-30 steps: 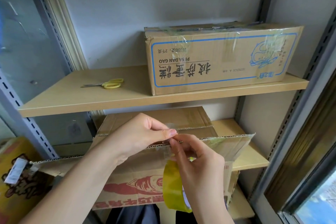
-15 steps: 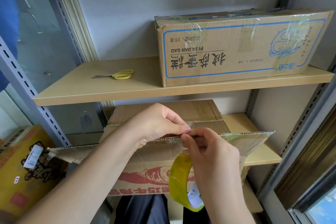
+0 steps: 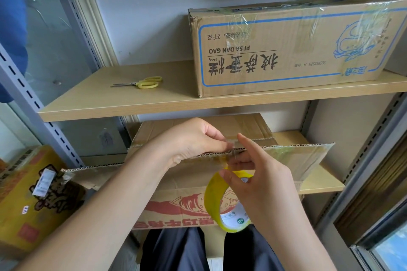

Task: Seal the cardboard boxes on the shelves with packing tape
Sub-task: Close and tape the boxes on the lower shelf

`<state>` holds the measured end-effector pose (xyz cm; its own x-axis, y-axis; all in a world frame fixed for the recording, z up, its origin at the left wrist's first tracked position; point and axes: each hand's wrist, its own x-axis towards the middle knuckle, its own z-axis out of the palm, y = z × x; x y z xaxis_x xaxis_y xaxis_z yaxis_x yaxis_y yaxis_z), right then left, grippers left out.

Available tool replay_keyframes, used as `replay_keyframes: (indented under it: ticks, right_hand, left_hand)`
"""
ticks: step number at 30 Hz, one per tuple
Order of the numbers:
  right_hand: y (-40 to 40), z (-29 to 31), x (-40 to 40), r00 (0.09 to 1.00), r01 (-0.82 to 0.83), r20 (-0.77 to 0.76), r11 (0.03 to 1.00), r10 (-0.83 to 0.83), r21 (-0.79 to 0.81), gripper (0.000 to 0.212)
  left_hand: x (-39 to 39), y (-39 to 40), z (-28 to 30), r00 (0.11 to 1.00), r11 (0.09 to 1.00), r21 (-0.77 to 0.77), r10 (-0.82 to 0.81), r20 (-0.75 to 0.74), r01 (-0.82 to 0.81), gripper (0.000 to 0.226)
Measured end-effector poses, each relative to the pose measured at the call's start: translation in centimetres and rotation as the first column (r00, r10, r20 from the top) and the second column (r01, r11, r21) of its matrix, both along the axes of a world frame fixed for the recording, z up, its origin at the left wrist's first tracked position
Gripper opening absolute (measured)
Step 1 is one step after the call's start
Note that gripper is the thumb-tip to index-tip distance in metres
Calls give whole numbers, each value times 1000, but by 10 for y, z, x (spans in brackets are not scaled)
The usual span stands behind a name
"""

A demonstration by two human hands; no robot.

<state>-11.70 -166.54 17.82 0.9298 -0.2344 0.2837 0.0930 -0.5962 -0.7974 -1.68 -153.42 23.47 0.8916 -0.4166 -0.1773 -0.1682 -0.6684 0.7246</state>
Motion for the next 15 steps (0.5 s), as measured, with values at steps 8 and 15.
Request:
replay_keyframes:
  ticks: [8, 15]
  right_hand:
    - [3, -7, 9, 998, 28, 57, 999, -31, 45, 78]
    - [14, -13, 6, 986, 115, 116, 991, -123, 75, 98]
  left_hand:
    - [-8, -3, -16, 788, 982, -66, -100, 608, 175, 13]
    - [-1, -1, -17, 848, 963, 169, -266, 458, 211, 22]
